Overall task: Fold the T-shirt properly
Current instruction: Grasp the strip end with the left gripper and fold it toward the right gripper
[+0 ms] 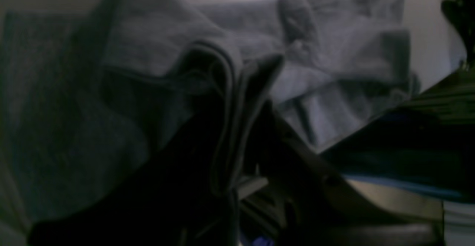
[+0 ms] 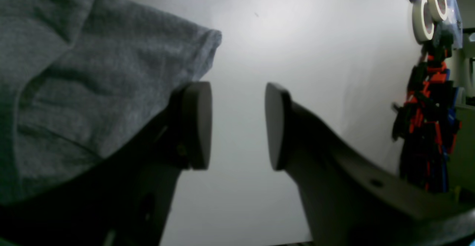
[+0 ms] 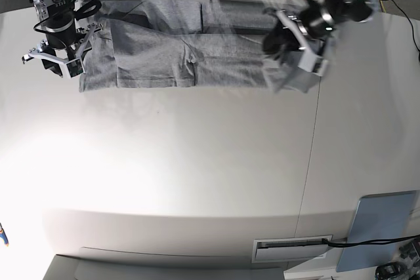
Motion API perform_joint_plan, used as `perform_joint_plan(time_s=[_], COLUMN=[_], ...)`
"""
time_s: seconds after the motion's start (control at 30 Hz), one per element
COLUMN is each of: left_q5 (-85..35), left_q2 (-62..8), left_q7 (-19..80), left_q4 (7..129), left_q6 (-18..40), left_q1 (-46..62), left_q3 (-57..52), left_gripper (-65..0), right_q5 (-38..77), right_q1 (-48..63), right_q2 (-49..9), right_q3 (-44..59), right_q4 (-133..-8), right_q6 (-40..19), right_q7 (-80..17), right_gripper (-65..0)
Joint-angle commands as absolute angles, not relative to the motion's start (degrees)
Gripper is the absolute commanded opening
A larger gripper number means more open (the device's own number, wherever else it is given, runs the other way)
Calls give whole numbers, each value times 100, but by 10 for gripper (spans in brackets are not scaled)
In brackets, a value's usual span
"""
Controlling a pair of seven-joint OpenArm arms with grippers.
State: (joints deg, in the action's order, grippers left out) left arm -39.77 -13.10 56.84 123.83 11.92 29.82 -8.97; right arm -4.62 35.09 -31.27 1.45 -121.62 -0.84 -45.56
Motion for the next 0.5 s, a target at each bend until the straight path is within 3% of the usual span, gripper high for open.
perform_joint_plan(time_s=[0.0, 0.13, 0.33, 0.47], left_q5=[-3889, -3391, -2626, -2596], left_q2=[-1315, -1313, -1313, -1313], left_q7=[5542, 5478, 5199, 5127], left_q4=[12475, 12462, 12462, 12462], left_q6=[1111, 954, 274, 237], left_q1=[2926, 2749, 2646, 2652], left_q3=[-760, -117, 506, 541], left_gripper=[-650, -650, -650, -650], right_q5=[-545, -545, -545, -545], right_q1=[3507, 3507, 3507, 3509], right_q2=[-3208, -3208, -3208, -3208], right_q3=[200, 200, 200, 200], right_q4=[-12263, -12263, -12263, -12263], right_q6=[-12, -12, -12, -12], right_q7=[-4451, -4449, -4451, -4451], right_gripper=[-409, -409, -409, -409])
